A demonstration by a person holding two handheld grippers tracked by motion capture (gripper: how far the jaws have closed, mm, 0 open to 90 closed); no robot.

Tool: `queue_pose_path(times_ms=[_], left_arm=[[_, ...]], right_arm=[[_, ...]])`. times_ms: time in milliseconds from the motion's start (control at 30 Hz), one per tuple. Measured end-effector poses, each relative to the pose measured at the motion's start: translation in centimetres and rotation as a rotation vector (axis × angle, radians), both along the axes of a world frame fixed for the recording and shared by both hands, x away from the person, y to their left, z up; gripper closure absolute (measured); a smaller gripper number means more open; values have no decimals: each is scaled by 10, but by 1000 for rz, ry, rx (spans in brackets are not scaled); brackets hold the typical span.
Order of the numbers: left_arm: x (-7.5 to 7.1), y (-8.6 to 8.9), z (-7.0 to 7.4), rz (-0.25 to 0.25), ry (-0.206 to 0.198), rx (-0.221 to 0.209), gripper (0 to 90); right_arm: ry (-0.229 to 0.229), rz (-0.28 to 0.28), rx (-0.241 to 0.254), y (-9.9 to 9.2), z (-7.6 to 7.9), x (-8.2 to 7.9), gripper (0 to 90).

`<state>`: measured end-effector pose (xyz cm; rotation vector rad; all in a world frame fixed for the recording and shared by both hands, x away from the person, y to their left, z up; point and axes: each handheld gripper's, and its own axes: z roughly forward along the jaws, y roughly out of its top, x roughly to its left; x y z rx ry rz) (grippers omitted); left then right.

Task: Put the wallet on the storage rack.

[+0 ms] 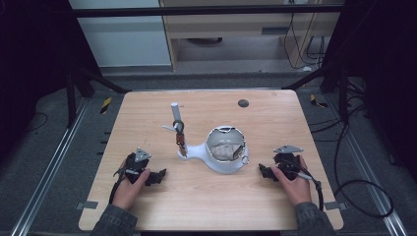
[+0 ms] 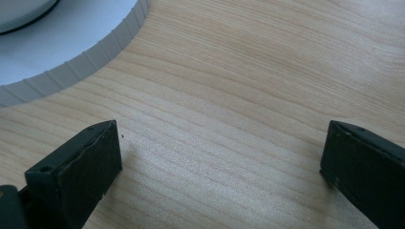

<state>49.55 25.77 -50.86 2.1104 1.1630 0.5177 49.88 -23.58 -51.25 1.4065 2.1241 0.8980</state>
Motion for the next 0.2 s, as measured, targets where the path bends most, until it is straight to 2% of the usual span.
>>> queue_pose_path(times_ms=[200], left_arm=[[0,0,0,0,1,0,0]], right_arm=[[-2,-1,-2,0,0,0,3]])
